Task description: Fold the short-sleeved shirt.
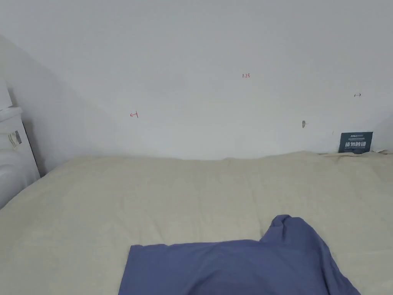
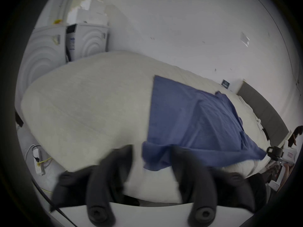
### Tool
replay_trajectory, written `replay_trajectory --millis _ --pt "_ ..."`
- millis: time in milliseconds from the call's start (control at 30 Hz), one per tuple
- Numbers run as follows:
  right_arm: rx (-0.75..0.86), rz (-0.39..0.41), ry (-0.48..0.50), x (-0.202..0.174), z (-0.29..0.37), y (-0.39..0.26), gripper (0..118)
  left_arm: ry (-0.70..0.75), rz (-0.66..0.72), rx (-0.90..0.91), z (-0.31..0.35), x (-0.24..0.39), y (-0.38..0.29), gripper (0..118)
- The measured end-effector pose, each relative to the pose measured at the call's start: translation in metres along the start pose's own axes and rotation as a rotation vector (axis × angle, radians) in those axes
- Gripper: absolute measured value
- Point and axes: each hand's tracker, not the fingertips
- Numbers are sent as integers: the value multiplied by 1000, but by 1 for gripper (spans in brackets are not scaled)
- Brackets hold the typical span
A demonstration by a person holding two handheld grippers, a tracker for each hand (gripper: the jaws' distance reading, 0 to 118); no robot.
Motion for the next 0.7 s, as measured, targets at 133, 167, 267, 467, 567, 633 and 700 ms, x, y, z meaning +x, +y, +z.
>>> replay_trajectory --millis 133,167,267,467,567,633,700 --pt "120 -74 68 4 36 28 95 10 -60 68 36 2 29 103" --pt "155 -90 92 0 43 37 95 -9 -78 101 46 9 39 104" --pt "201 -65 158 -20 53 64 95 -42 -116 203 61 34 64 104" --pt "235 -10 266 -60 54 89 95 -190 -54 303 69 68 96 104" --pt "241 28 277 -78 53 93 94 -187 -73 337 71 81 101 103" --pt "252 55 283 -86 54 92 94 -205 -86 346 73 86 103 98" --pt "246 65 284 -93 54 91 94 -209 -89 361 76 91 101 82"
